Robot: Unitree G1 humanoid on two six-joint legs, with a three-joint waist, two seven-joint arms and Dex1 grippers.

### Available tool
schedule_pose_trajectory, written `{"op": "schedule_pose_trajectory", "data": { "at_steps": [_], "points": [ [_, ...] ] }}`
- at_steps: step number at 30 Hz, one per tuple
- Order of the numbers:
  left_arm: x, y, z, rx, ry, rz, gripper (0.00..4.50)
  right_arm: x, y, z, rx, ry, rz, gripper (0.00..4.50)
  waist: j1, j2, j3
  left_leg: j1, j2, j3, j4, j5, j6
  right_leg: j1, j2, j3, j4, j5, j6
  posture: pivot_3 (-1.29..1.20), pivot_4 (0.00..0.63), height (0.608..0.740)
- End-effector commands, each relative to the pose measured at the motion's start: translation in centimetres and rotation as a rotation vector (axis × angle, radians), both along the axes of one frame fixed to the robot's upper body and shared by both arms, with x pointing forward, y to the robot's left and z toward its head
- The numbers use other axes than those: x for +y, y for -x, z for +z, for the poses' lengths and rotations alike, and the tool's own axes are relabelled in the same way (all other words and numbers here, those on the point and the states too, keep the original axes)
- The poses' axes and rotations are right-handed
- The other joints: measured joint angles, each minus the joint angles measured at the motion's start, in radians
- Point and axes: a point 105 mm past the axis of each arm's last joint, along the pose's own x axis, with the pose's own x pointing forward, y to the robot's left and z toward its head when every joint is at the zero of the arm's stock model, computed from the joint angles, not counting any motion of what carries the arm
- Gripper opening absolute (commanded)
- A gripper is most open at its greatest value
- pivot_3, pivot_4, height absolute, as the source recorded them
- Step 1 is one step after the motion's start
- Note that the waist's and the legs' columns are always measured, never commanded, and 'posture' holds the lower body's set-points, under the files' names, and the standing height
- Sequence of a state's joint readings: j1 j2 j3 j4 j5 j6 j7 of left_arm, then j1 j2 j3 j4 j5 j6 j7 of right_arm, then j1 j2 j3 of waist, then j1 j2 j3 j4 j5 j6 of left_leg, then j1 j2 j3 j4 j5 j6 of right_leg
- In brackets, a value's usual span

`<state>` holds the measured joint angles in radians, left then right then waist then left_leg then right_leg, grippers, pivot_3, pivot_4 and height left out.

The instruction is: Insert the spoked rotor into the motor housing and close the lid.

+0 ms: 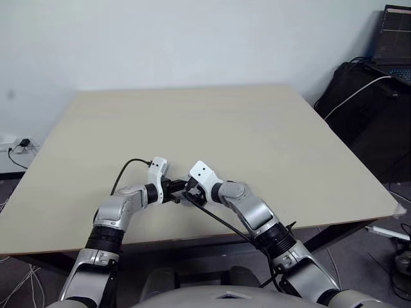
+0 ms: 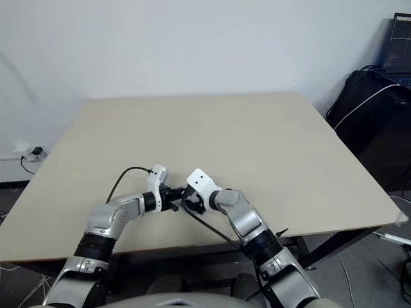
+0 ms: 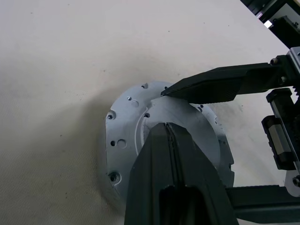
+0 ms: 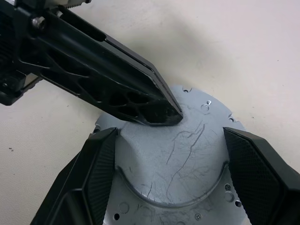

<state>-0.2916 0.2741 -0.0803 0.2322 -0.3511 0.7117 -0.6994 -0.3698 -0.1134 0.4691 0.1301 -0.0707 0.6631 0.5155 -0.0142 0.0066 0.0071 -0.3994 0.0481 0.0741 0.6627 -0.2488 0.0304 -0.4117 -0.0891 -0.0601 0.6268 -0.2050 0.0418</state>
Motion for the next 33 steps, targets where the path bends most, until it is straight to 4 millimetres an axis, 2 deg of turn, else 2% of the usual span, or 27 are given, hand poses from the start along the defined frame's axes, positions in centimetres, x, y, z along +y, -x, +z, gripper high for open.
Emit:
{"op": "schedule_pose_trajectory", "data": {
  "at_steps": [1, 5, 7, 9, 15, 26, 29, 33],
  "points": [
    [-0.2, 0.4, -0.9, 0.034, -0.046, -0.016, 0.0, -0.4, 0.4, -0.7, 0.016, 0.034, 0.002, 3.21, 0.001, 0.0, 0.0, 0.0, 0.0, 0.0, 0.0, 0.0, 0.0, 0.0, 0.0, 0.0, 0.0, 0.0, 0.0, 0.0, 0.0, 0.74],
    [-0.4, 0.7, -1.2, 0.044, -0.063, -0.033, 0.0, -0.3, 0.5, -0.6, 0.019, 0.025, 0.003, 3.21, 0.001, 0.0, 0.0, 0.001, 0.0, 0.0, 0.0, 0.0, 0.0, 0.0, 0.0, 0.0, 0.0, 0.0, 0.0, 0.0, 0.0, 0.74],
    [-0.4, 0.8, -1.3, 0.046, -0.07, -0.042, 0.0, -0.3, 0.5, -0.5, 0.02, 0.018, 0.0, 3.99, 0.001, 0.0, 0.0, 0.001, 0.0, 0.0, 0.0, 0.0, 0.0, 0.0, -0.001, 0.0, 0.0, 0.0, 0.0, 0.0, 0.0, 0.74],
    [-0.4, 0.8, -1.3, 0.046, -0.072, -0.044, 0.0, -0.6, 0.5, -0.3, 0.017, 0.018, -0.009, 4.47, 0.0, -0.001, -0.001, 0.001, 0.0, 0.0, 0.0, 0.0, 0.0, 0.0, -0.001, 0.0, 0.0, 0.0, 0.0, 0.0, 0.0, 0.74],
    [-0.5, 1.1, -1.5, 0.049, -0.077, -0.051, 0.0, -2.3, 1.0, 0.0, 0.011, 0.021, -0.05, 4.47, 0.002, -0.002, -0.001, 0.002, 0.0, 0.001, 0.0, -0.003, -0.005, 0.001, -0.002, 0.0, 0.0, 0.0, 0.0, 0.0, 0.0, 0.74],
    [-1.0, 1.3, -1.7, 0.055, -0.069, -0.065, 0.0, -5.6, 4.4, 2.3, 0.014, -0.02, -0.063, 4.47, 0.003, -0.005, 0.003, 0.002, -0.001, 0.0, -0.001, -0.003, -0.005, 0.001, -0.004, -0.001, 0.0, -0.001, 0.001, 0.0, 0.0, 0.74],
    [-1.1, 1.4, -1.7, 0.056, -0.068, -0.071, 0.0, -6.0, 4.5, 3.1, 0.038, -0.128, -0.115, 4.47, 0.003, -0.008, 0.005, 0.002, -0.001, -0.001, -0.001, -0.003, -0.005, 0.001, -0.004, -0.002, 0.0, -0.001, 0.001, 0.0, 0.0, 0.74],
    [-1.0, 1.4, -1.8, 0.055, -0.071, -0.067, 0.0, -6.9, 2.7, 3.5, 0.153, -0.386, -0.383, 4.47, 0.004, -0.009, 0.006, 0.002, -0.001, -0.001, -0.001, -0.003, -0.005, 0.001, -0.004, -0.002, 0.0, -0.001, 0.001, 0.0, 0.0, 0.74]
  ]
}}
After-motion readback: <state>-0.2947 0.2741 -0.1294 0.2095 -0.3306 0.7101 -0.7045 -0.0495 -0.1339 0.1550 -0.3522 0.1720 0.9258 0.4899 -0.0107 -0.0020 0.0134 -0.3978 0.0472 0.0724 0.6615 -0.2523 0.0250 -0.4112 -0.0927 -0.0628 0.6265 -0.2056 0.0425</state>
